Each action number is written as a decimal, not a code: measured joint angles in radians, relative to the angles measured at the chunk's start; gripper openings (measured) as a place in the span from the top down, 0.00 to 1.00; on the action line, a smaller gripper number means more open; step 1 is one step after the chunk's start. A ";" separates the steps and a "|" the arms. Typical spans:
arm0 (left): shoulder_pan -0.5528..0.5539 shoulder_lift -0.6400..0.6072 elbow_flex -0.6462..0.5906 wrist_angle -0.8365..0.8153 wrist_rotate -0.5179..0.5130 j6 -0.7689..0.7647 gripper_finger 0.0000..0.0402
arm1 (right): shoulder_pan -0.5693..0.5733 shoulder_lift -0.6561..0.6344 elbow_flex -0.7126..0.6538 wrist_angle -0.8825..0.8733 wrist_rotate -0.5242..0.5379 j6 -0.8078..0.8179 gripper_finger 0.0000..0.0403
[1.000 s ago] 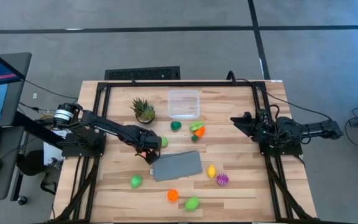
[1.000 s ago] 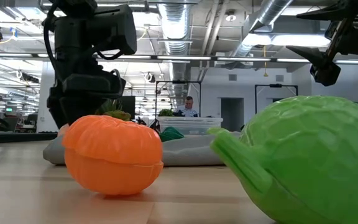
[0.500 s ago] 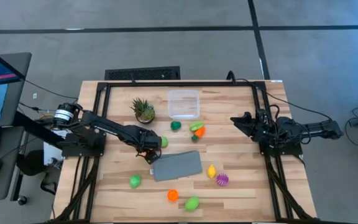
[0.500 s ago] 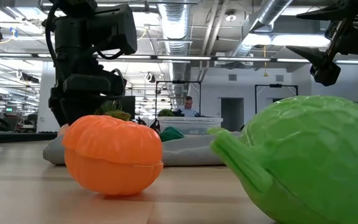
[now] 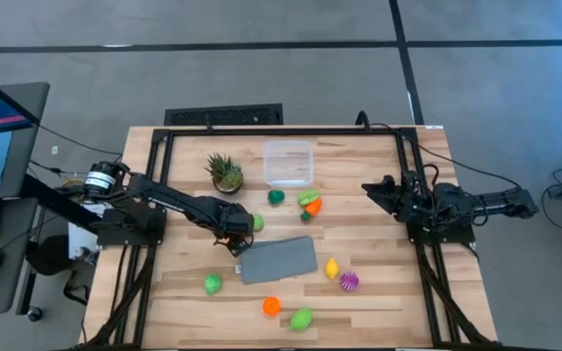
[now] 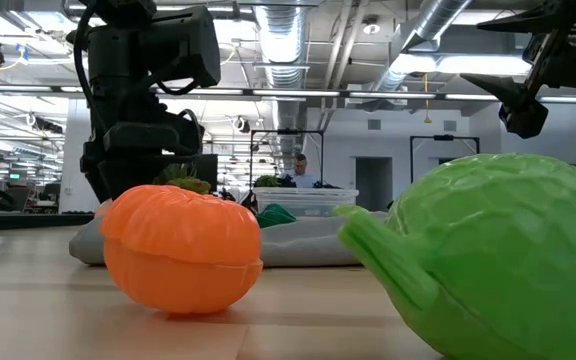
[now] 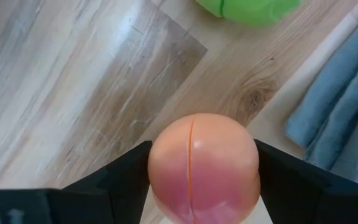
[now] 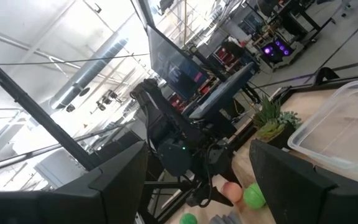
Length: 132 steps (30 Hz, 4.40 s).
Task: Pick and placing Produce into tupperware
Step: Put the apricot into the bin
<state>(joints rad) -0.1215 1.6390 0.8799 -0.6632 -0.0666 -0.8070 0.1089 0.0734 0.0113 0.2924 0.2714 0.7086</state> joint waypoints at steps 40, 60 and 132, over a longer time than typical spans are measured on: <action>0.011 -0.038 0.324 -0.125 -0.154 0.267 0.38 | 0.000 0.000 0.000 -0.013 0.003 0.018 0.24; 0.299 -0.037 0.365 0.406 -0.226 0.623 0.38 | 0.000 0.000 0.000 -0.023 0.046 0.017 0.24; 0.529 0.453 0.762 0.102 0.062 0.565 0.38 | 0.002 0.018 0.000 -0.030 0.093 0.016 0.24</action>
<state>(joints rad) 0.4076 2.0922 1.6421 -0.5614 -0.0044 -0.2424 0.1108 0.0917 0.0116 0.2623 0.3649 0.7249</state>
